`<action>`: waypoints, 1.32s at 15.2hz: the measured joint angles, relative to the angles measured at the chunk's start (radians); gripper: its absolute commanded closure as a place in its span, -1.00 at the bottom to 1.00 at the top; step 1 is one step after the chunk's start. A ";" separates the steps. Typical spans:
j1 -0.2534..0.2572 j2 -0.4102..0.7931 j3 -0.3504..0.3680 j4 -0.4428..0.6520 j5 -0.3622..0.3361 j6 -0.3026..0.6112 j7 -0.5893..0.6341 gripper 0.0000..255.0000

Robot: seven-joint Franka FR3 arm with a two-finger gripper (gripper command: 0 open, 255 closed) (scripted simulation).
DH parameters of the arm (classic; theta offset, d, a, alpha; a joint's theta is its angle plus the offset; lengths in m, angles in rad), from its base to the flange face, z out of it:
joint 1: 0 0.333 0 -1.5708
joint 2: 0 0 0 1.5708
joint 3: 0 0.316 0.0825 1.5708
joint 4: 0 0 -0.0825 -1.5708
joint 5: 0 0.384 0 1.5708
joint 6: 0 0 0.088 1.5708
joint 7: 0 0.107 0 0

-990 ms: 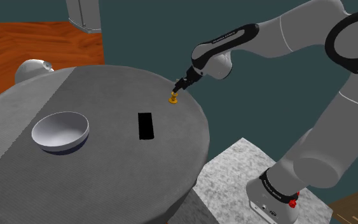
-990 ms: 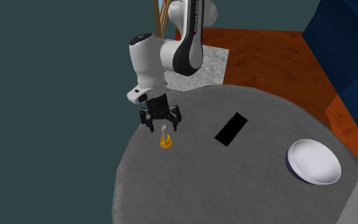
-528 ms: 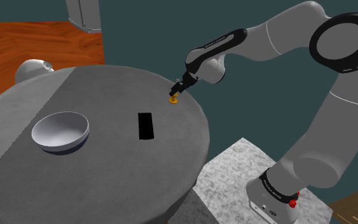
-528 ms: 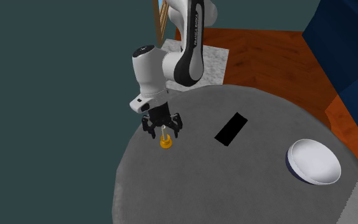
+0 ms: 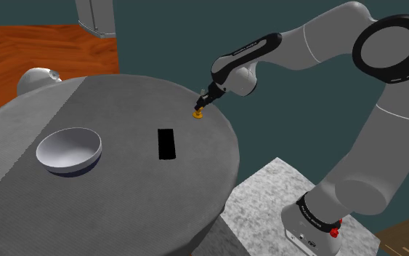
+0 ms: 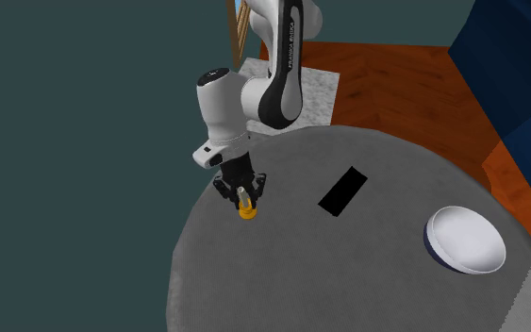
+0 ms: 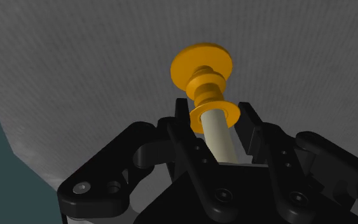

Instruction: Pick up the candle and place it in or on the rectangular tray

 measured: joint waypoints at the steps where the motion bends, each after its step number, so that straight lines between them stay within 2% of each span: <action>1: 0.000 0.000 0.000 0.000 0.000 0.000 0.000 1.00; 9: 0.001 -0.003 -0.003 0.001 -0.006 -0.004 0.006 1.00; 20: 0.023 -0.107 -0.047 0.010 -0.132 -0.107 0.130 1.00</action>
